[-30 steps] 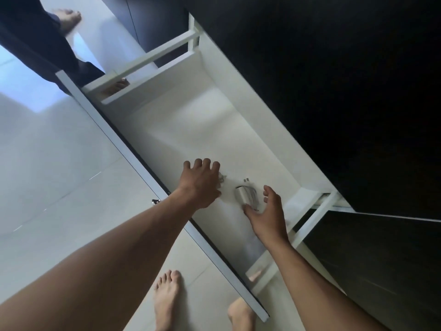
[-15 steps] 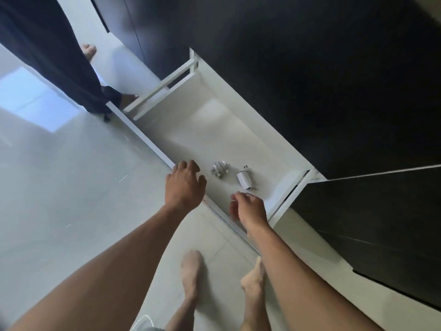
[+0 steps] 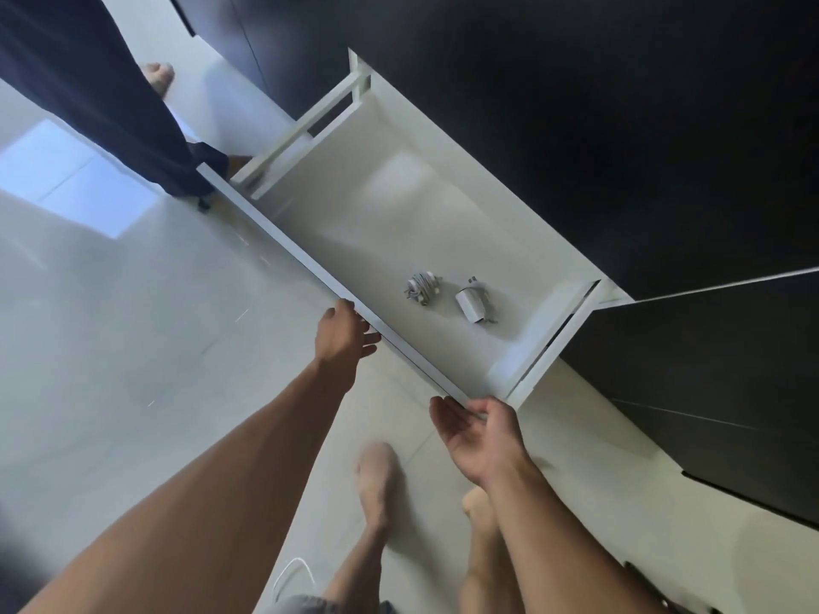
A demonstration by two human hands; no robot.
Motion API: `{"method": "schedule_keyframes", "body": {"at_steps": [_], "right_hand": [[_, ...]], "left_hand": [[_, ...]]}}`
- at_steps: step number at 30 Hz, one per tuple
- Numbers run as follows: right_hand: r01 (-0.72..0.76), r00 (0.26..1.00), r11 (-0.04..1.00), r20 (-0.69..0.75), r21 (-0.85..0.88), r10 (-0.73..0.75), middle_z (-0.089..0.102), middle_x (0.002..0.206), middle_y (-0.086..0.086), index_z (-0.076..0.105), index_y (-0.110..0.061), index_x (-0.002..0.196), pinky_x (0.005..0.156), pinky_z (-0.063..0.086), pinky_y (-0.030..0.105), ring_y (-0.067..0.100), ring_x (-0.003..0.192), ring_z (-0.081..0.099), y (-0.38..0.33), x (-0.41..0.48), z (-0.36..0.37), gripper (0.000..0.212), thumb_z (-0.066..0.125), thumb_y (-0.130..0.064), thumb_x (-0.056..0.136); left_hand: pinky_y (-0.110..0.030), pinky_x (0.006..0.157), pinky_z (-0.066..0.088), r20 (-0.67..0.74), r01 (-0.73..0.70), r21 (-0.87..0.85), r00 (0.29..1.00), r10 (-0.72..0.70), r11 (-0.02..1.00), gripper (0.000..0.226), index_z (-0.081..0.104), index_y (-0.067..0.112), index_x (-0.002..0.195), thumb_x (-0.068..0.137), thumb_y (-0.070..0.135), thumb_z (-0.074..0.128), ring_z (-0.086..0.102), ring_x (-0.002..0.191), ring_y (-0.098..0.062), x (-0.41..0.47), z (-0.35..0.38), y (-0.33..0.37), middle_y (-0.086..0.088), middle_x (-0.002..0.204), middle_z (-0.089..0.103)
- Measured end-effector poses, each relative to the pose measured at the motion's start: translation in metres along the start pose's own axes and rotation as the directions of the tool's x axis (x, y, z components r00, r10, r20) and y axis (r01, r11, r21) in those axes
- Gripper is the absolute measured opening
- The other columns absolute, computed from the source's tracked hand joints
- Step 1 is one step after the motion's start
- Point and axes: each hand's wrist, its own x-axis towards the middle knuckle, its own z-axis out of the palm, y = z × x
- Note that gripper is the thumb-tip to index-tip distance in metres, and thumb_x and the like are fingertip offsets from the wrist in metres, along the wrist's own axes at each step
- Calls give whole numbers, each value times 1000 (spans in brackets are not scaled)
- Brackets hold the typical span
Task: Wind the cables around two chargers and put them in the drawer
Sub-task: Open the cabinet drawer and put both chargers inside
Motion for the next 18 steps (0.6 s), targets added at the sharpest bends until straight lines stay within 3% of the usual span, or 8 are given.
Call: {"method": "schedule_keyframes", "body": {"at_steps": [6, 12, 18], "right_hand": [[58, 998, 997, -8, 46, -58, 59, 90, 26, 53, 13, 97, 57, 58, 45, 37, 84, 60, -14, 1, 11, 33, 40, -17, 95], [138, 989, 984, -62, 116, -132, 59, 95, 26, 50, 13, 108, 94, 50, 39, 36, 90, 60, -37, 0, 31, 39, 40, -23, 96], [178, 984, 981, -42, 74, -175, 59, 114, 28, 47, 13, 121, 92, 50, 38, 36, 110, 58, -68, -3, 40, 53, 42, -34, 96]], "left_hand": [[-36, 78, 52, 62, 34, -9, 998, -33, 999, 34, 52, 13, 80, 101, 33, 34, 61, 70, -24, 9, 15, 9, -5, 76, 54], [-44, 93, 52, 148, 21, 62, 989, -30, 998, 43, 54, 12, 79, 100, 45, 38, 66, 86, -31, 21, 33, 31, -7, 80, 60], [-45, 93, 52, 205, -15, 68, 979, 1, 998, 41, 55, 12, 80, 100, 46, 41, 66, 94, -34, 29, 59, 46, -7, 85, 60]]}}
